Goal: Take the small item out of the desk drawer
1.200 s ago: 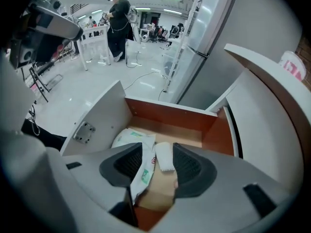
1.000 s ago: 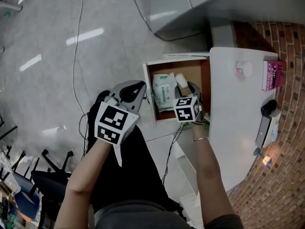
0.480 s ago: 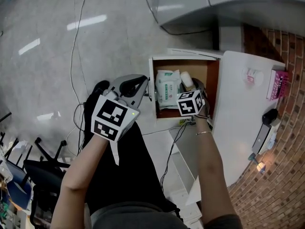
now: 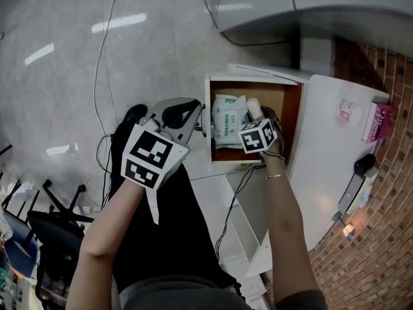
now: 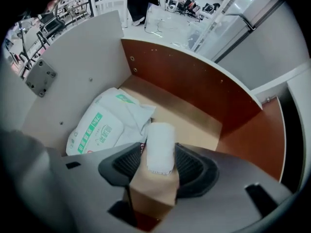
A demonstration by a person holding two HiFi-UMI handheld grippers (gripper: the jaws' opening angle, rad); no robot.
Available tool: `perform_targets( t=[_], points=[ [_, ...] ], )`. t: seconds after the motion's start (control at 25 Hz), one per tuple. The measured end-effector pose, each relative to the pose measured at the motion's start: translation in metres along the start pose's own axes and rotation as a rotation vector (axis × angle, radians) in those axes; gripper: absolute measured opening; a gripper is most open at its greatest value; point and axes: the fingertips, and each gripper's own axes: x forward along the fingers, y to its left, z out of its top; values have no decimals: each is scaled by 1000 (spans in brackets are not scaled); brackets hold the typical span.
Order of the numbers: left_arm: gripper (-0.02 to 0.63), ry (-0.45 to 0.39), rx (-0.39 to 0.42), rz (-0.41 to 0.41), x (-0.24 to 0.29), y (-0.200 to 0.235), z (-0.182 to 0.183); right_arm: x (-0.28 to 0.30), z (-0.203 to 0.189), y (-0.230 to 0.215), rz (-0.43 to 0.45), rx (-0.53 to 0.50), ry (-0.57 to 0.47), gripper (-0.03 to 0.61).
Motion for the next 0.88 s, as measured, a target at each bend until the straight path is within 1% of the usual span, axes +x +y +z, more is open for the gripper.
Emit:
perform_targets(
  t=[0.16,0.36,0.52,0.6,0.72,0.88],
  points=[
    [25,16,-7,-26,3,-1,-2,8,0,-1,-2,-6,22,221],
    [25,21,-14,-21,3,3,-5,17,0,-1,13,-9,50,232],
    [24,25,-14,-23,4,5,-7,23,-2,-6,51,33,71,259],
    [25,26,-15,-22,5,8,-8,24,-1,-7,78,58,74,262],
    [24,28,-19,-20,6,9,-10,24,-2,-5,91,60,71,251],
    [25,28,-18,-23,6,9,-10,20,-1,-3,58,12,62,200]
  ],
)
